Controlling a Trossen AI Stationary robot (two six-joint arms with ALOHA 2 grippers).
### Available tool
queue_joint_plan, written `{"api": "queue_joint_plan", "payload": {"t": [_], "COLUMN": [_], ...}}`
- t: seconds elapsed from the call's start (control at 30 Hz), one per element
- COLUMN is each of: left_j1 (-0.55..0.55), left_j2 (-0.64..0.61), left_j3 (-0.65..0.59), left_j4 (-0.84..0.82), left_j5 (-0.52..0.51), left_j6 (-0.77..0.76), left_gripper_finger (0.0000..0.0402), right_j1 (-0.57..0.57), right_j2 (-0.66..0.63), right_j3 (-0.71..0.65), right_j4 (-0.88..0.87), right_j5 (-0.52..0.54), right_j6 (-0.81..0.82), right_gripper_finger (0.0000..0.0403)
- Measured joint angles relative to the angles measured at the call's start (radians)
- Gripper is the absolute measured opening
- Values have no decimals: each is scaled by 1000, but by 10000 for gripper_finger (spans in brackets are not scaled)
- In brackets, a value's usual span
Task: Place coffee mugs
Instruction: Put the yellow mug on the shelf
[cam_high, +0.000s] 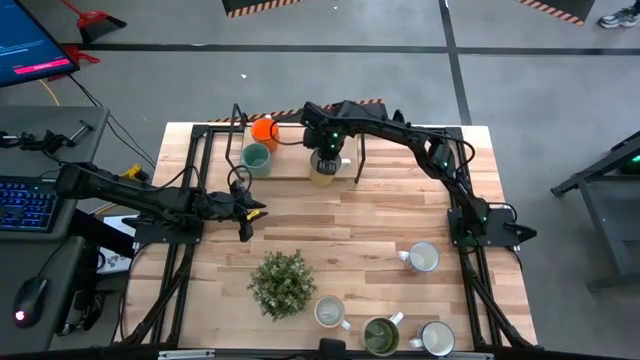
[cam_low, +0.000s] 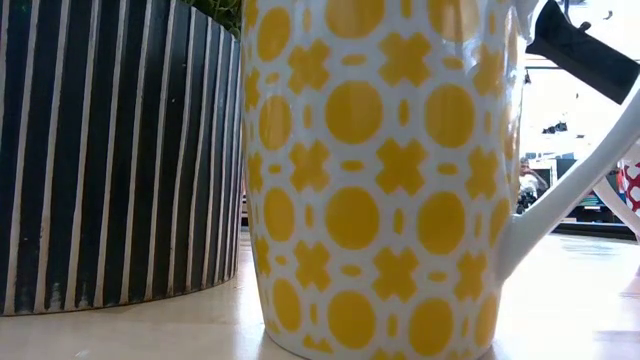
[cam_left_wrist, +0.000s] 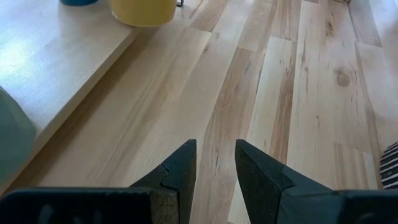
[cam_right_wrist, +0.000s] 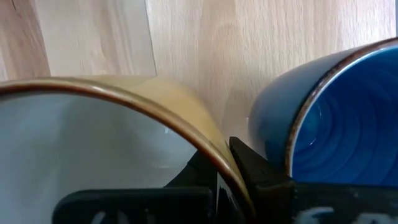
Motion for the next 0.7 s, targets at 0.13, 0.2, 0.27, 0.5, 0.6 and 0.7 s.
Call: {"api": "queue_joint_plan", "payload": {"t": [0.13, 0.2, 0.27, 0.5, 0.6, 0.7], "left_j1": [0, 0, 0, 0, 0, 0], "left_j2": [0, 0, 0, 0, 0, 0], "left_j3": [0, 0, 0, 0, 0, 0], "left_j4": [0, 0, 0, 0, -1, -1], "left_j5": [0, 0, 0, 2, 2, 2], "left_j6": [-2, -18, -24, -24, -25, -25], "left_gripper_finger": [102, 102, 102, 102, 102, 102], "right_j1": [-7, -11, -14, -16, -17, -17], "right_j2": [-2, -2, -2, -2, -3, -3], "right_j3": [0, 0, 0, -1, -1, -1], "right_j4": [-5, -7, -10, -24, -31, -32], "right_j5": [0, -2, -2, -1, 1, 2], "right_j6": [1, 10, 19, 26, 28, 29], "right_gripper_finger": [0, 0, 0, 0, 0, 0]}}
